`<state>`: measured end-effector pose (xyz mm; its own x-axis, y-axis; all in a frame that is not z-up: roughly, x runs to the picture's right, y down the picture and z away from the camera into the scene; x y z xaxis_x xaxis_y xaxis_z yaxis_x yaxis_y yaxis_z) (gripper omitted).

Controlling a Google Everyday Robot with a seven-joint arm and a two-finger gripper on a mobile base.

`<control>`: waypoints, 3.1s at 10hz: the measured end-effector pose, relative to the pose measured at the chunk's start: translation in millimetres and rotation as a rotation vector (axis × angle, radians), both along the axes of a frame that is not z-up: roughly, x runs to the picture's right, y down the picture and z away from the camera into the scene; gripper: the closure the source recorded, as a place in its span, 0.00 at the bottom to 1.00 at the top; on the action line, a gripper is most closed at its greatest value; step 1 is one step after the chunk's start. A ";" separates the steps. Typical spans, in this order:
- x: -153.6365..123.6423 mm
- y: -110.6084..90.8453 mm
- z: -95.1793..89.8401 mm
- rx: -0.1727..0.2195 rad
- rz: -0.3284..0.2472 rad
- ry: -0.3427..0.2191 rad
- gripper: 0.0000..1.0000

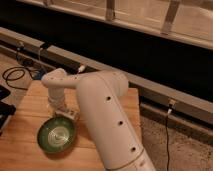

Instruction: Place the bottle in the ceramic bowl

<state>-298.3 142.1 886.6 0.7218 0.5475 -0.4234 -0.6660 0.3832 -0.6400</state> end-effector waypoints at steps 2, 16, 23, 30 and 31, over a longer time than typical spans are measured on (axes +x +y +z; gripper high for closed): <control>-3.7 0.9 -1.9 0.011 0.005 -0.030 1.00; 99.9 -117.7 -74.5 0.226 -0.062 0.091 1.00; 55.8 -4.6 -181.0 0.089 -0.034 0.007 1.00; 36.2 26.9 -201.6 0.017 -0.026 -0.043 0.74; 35.7 26.9 -201.8 0.017 -0.026 -0.043 0.63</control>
<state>-262.7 169.0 684.8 0.7535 0.5348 -0.3823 -0.6273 0.4111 -0.6614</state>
